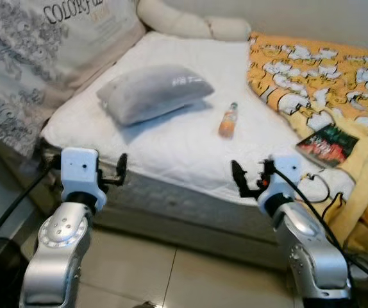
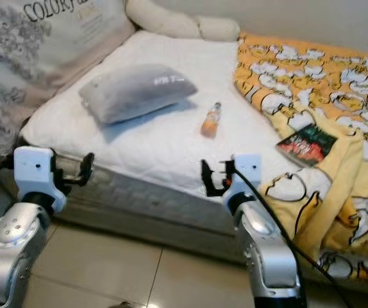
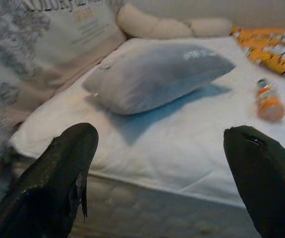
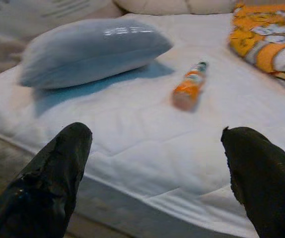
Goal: Clean up the room
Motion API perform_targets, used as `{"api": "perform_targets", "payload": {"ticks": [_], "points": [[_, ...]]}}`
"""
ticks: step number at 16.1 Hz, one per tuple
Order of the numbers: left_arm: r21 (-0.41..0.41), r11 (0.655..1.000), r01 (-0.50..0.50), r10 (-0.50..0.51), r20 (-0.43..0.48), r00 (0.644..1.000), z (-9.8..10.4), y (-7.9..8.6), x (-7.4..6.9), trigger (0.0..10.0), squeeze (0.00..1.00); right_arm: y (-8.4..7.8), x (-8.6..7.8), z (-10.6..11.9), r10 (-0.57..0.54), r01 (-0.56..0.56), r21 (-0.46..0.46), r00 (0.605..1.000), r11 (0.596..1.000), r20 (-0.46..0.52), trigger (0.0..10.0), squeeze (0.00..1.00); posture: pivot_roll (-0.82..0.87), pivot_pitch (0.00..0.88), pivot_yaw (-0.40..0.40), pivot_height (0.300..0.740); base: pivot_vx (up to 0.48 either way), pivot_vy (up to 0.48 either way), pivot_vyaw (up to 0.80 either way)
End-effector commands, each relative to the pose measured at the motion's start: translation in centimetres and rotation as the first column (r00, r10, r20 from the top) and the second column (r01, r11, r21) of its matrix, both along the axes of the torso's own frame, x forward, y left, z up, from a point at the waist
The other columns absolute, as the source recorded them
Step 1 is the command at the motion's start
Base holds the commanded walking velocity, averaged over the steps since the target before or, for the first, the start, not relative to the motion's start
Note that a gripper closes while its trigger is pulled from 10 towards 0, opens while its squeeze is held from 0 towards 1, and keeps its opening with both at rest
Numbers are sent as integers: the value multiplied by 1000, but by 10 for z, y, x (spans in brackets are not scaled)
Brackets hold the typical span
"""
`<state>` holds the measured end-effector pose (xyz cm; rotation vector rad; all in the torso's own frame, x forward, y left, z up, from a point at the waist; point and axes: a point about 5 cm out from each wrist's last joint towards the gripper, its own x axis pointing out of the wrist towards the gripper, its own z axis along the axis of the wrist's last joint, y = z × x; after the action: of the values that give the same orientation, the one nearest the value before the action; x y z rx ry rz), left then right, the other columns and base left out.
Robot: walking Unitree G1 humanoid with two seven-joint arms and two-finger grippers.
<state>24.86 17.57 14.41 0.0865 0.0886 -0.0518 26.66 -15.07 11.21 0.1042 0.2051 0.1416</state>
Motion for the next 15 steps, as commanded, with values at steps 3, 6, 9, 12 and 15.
{"api": "perform_targets", "payload": {"ticks": [3,6,9,12,15], "points": [[12,1000,19,-19,8,1000,2,-3,2,10000,733,-4,0,-2,-27,27,3,1000,1000,-8,10000,0,100,0,-9,740,317,0,0],[10,1000,22,-22,3,1000,1,-4,2,10000,733,-5,2,-2,-29,29,0,1000,1000,-9,10000,0,99,0,-11,740,317,0,0],[10,1000,23,-23,3,1000,1,-5,2,10000,737,-4,3,-1,-27,27,1,1000,1000,-7,10000,0,101,0,-13,740,316,0,0],[10,1000,22,-22,4,1000,0,-4,3,10000,733,-5,4,-1,-25,25,1,1000,1000,-7,10000,0,105,0,-14,740,319,0,0],[12,1000,25,-25,6,1000,1,-4,4,10000,733,-2,5,-2,11,-11,-58,1000,998,-6,10000,0,104,0,-12,740,319,0,300]]}}
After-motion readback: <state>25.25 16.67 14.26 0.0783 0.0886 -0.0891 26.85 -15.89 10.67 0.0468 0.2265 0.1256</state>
